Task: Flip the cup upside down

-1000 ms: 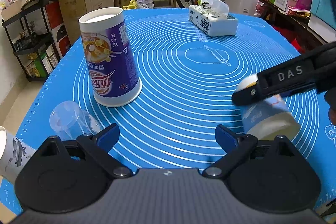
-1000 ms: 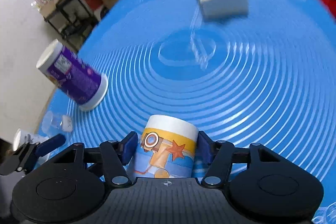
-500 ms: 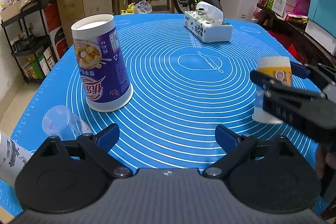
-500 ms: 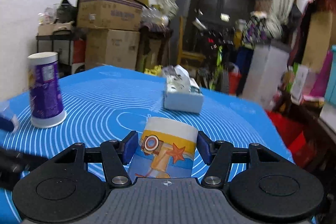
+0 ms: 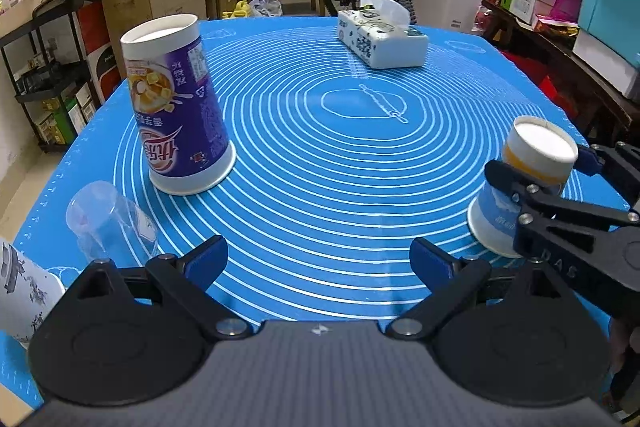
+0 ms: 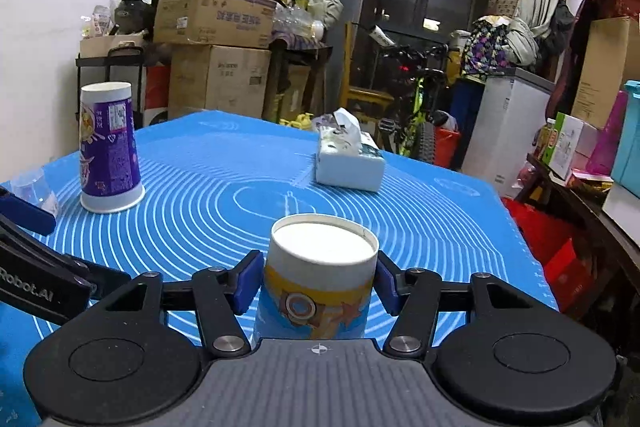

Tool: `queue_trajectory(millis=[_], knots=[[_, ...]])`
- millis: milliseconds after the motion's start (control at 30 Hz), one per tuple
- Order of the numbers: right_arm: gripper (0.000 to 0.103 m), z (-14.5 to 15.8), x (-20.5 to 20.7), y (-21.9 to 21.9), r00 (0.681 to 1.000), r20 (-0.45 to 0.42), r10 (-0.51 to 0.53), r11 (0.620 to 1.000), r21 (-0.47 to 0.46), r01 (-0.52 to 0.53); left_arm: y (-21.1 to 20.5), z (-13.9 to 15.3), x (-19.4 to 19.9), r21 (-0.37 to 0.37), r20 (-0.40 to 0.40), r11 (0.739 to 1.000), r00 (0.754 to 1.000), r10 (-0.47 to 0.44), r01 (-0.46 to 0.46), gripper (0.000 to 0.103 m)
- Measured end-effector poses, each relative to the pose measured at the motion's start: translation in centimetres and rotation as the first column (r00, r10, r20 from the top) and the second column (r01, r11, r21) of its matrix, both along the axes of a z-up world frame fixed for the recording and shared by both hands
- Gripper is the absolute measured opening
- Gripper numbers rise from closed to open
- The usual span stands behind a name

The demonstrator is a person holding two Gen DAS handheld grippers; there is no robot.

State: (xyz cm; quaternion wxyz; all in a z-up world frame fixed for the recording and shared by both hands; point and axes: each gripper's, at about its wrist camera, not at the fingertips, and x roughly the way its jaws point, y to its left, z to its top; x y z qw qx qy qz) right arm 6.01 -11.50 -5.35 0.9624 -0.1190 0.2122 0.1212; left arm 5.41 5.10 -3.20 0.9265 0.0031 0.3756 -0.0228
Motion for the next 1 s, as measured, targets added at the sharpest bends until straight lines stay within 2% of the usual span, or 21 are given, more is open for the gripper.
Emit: queue_trajectory(millis=[100,167,267,433,600,1000], knots=[[0.073,0.0,-0.5,-0.3,1.0,0.005,-0.01,1.0,0.001,0.01,-0.4,0.3,-0.3,0.009,0.009,1.0,1.0,-0.01,0.01,0.097],[0.081,0.3,-0.9,-0.9,1.0,0.006,-0.018,1.0,0.02,0.018,-0.7,0.5,-0.5,0.011,0.017,1.0,1.0,-0.012,0.012,0.097],[0.087,1.1,-1.6,-1.8,0.999,-0.009,-0.031,0.998,0.05,0.031,-1.0,1.2,-0.9,0.001,0.033,1.0,0.999,-0.01,0.01,0.097],[0.088,2.6,-3.7,-4.4,0.991,-0.094,-0.095,0.992,0.08,0.102,-1.8,1.9,-2.2,-0.004,0.032,1.0,0.999,-0.003,0.003,0.097],[0.088,3.7,-6.0,-6.8,0.975,-0.174,-0.137,0.984,0.088,0.154,-2.9,2.5,-4.1,-0.019,0.033,0.999,0.999,-0.04,0.04,0.097],[0.088,4.4,-10.0,-7.8,0.977,-0.171,-0.13,0.988,0.057,0.141,-5.1,3.0,-7.6,-0.02,0.03,0.994,0.994,-0.105,0.106,0.097]])
